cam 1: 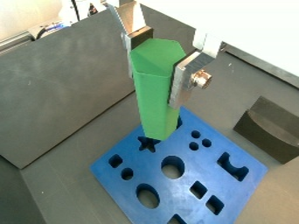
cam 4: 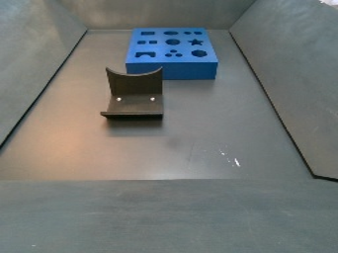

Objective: Insert the hexagon object.

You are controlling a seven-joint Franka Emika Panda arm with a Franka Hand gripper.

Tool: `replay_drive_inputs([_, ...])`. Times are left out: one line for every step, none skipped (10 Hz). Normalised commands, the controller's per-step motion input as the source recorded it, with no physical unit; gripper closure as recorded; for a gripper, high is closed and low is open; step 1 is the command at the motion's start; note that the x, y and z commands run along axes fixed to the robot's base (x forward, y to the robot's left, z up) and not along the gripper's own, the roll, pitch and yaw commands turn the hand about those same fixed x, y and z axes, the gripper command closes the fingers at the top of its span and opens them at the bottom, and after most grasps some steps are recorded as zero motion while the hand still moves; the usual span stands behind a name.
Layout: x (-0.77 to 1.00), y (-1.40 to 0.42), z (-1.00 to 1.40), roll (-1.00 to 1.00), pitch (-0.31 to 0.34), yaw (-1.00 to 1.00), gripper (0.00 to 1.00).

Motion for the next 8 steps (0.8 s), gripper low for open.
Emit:
replay_drive_inputs([-0.39, 0.6, -0.3, -0.45, -0.236, 0.05, 1.0])
replay_drive_inputs([-0.39, 0.61, -0.32, -0.44, -0.23, 0.05, 1.0])
replay_drive_inputs([-0.42, 0.63, -0.35, -0.42, -0.23, 0.04, 1.0])
replay_drive_inputs([-0.47, 0.61, -0.51, -0.29, -0.236, 0.0, 1.0])
replay_drive_inputs([-0.17, 0.23, -0.61, 0.0, 0.0, -0.12, 1.0])
replay_drive_inputs([-0.21, 0.23, -0.66, 0.0, 0.009, -0.15, 1.0])
replay_drive_inputs([-0.17, 0.26, -0.78, 0.0, 0.0, -0.16, 1.0])
replay_drive_inputs([-0.21, 0.36, -0.75, -0.2, -0.094, -0.19, 1.0])
